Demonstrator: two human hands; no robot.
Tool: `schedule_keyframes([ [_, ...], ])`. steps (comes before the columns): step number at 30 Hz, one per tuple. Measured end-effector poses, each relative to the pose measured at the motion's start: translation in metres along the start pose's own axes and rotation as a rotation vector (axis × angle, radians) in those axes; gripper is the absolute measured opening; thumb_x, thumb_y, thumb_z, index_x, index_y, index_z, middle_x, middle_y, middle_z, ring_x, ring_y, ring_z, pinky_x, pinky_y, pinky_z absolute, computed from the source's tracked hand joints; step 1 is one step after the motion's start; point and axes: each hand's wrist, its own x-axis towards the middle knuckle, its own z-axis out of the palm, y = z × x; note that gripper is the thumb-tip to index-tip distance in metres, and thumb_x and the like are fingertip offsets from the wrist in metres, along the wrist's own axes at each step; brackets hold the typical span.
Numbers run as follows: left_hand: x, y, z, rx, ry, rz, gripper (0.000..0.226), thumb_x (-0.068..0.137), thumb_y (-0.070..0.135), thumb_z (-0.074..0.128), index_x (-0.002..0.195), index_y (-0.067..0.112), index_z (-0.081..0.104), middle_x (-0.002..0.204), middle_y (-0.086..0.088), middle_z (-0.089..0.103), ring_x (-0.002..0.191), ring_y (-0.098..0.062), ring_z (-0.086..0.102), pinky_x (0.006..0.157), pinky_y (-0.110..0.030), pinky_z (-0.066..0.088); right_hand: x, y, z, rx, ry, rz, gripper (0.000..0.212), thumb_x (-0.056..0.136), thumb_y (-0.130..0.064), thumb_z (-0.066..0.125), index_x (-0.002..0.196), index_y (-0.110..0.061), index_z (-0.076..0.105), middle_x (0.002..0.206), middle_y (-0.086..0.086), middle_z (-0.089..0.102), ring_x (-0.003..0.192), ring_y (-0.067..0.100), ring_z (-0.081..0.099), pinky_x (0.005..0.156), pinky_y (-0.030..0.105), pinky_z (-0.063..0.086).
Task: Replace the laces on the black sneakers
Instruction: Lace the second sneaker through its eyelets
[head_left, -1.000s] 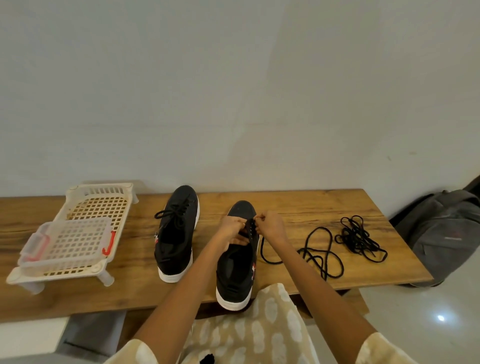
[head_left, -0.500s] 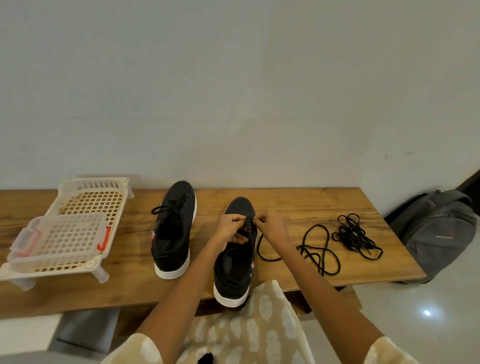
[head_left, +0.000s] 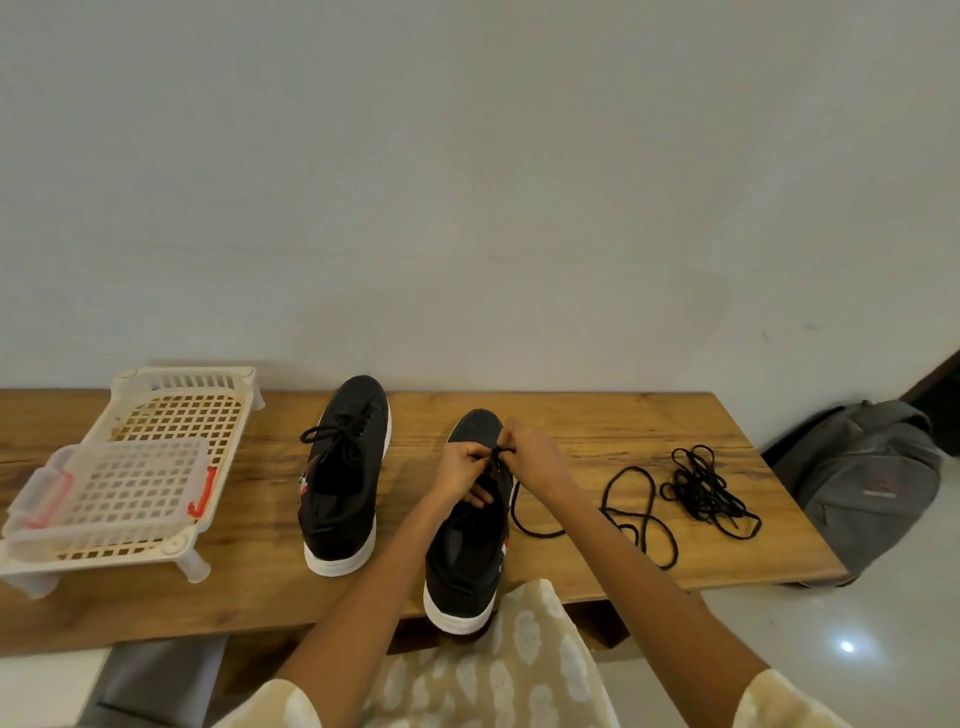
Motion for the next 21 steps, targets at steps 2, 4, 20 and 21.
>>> schedule_keyframes([
  [2, 0.003, 0.002, -0.001, 0.047, -0.019, 0.017, 0.021, 0.098, 0.006, 0.042, 0.104, 0.011, 0.061, 0.082, -0.008, 0.065, 0.038, -0.013, 0.058, 0.033, -0.022, 0.044, 0.004, 0.004, -0.003, 0.051, -0.037, -0.002, 0.015, 0.089, -0.005, 0.055, 0.104, -0.010, 0.056, 0.098, 0.009, 0.065, 0.091, 0.025, 0.061, 0.078, 0.039, 0.052],
  [4, 0.005, 0.001, -0.002, 0.091, -0.038, 0.027, 0.023, 0.099, 0.006, 0.040, 0.105, 0.009, 0.062, 0.083, -0.010, 0.065, 0.035, -0.012, 0.056, 0.030, -0.022, 0.041, 0.007, 0.008, -0.005, 0.093, -0.056, 0.004, 0.012, 0.089, -0.006, 0.058, 0.101, -0.009, 0.058, 0.097, 0.010, 0.065, 0.091, 0.024, 0.060, 0.076, 0.035, 0.049],
  [20, 0.011, -0.011, -0.002, -0.039, 0.037, 0.103, 0.014, 0.101, 0.013, 0.038, 0.093, 0.014, 0.050, 0.073, -0.004, 0.057, 0.040, -0.014, 0.049, 0.031, -0.023, 0.036, 0.016, 0.013, -0.007, 0.285, -0.058, 0.015, 0.026, 0.091, -0.022, 0.061, 0.115, -0.011, 0.063, 0.115, 0.004, 0.063, 0.103, 0.017, 0.058, 0.082, 0.024, 0.044],
  [21, 0.011, -0.012, -0.004, -0.098, 0.060, 0.108, 0.012, 0.101, 0.014, 0.038, 0.095, 0.013, 0.049, 0.073, -0.003, 0.056, 0.042, -0.013, 0.048, 0.033, -0.022, 0.037, 0.017, 0.011, -0.009, 0.269, -0.074, -0.014, 0.029, 0.092, -0.023, 0.059, 0.118, -0.011, 0.063, 0.118, 0.004, 0.063, 0.105, 0.017, 0.057, 0.085, 0.026, 0.044],
])
